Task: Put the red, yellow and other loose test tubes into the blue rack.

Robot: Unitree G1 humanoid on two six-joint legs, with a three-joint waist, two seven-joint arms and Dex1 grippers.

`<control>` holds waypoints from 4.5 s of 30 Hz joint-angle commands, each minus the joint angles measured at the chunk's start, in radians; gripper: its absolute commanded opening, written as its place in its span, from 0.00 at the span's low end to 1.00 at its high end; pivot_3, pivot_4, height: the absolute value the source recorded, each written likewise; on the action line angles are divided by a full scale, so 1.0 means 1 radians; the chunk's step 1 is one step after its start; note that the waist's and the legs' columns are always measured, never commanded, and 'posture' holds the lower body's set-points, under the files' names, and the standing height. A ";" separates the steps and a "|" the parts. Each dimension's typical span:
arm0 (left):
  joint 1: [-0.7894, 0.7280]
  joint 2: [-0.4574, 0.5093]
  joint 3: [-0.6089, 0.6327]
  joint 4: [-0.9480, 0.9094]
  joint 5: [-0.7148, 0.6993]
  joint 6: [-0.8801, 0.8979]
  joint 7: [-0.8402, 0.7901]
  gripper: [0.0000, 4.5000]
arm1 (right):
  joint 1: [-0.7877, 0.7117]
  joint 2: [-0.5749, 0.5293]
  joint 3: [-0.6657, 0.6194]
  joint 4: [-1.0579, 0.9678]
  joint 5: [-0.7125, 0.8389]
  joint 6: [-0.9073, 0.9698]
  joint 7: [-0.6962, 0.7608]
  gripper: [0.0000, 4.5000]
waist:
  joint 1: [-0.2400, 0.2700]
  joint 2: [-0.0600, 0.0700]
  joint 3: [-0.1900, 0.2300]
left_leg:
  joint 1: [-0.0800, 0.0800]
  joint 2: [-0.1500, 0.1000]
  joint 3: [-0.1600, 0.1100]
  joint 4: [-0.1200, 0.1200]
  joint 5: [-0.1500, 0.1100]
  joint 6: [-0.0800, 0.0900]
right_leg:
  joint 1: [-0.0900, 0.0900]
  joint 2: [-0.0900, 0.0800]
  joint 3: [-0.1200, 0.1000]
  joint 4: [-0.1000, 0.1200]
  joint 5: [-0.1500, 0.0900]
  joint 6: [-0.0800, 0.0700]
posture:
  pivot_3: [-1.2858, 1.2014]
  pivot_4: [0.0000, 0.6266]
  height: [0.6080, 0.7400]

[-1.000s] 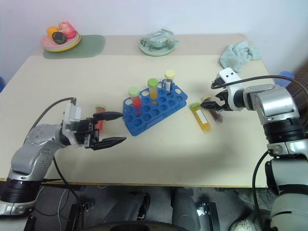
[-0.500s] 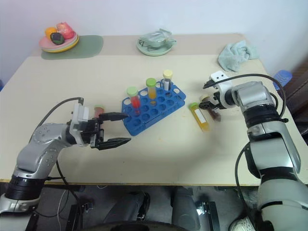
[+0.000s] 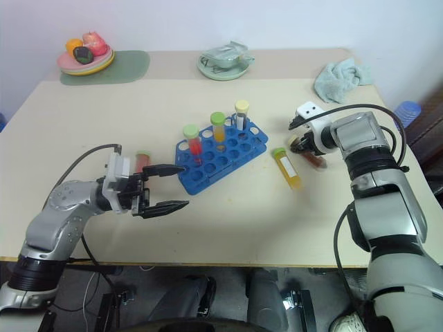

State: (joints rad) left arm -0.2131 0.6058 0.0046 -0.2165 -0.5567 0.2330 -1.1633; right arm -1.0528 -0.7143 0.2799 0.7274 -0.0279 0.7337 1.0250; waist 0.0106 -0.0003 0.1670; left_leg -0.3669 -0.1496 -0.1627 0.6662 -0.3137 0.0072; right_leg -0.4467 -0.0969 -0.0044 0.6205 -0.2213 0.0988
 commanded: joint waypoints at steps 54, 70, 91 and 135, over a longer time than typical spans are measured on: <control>0.033 -0.033 0.090 -0.073 -0.010 -0.008 0.213 0.94 | 0.211 0.674 -0.518 0.249 0.359 -1.299 -0.385 0.23 | -0.055 0.000 -0.001 | -0.003 0.007 0.005 0.002 0.007 -0.011 | -0.012 0.009 0.007 0.013 0.008 -0.010 | 0.52 0.24 1.00; 0.015 -0.054 0.071 -0.066 -0.003 0.000 0.221 0.94 | 0.274 0.590 -0.417 -0.047 0.250 -1.256 -0.448 0.76 | -0.054 0.000 -0.001 | -0.003 0.008 0.008 0.002 0.007 -0.011 | -0.014 0.010 0.010 0.014 0.008 -0.010 | 0.52 0.24 1.00; -0.041 -0.126 0.026 0.061 0.030 -0.072 0.159 0.94 | 0.336 -0.025 -0.333 -0.808 0.497 0.443 -0.399 0.76 | -0.023 -0.001 -0.001 | -0.003 0.010 0.019 0.002 0.005 -0.007 | -0.015 0.010 0.018 0.011 0.009 -0.007 | 0.52 0.24 1.00; 0.044 -0.119 0.051 0.015 0.031 -0.082 0.193 0.94 | 0.562 0.070 -0.310 -1.097 0.600 0.034 -0.075 0.19 | -0.007 -0.002 -0.002 | -0.004 0.011 0.023 0.003 0.003 -0.004 | -0.015 0.012 0.020 0.008 0.011 -0.004 | 0.52 0.24 1.00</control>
State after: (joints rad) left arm -0.1554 0.4761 0.0338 -0.1960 -0.5124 0.1665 -0.9613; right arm -0.4902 -0.6833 0.0401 -0.3131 0.5203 0.8443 0.9665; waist 0.0041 -0.0027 0.1650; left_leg -0.3698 -0.1389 -0.1394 0.6692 -0.3107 0.0032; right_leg -0.4615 -0.0851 0.0162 0.6289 -0.2099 0.0947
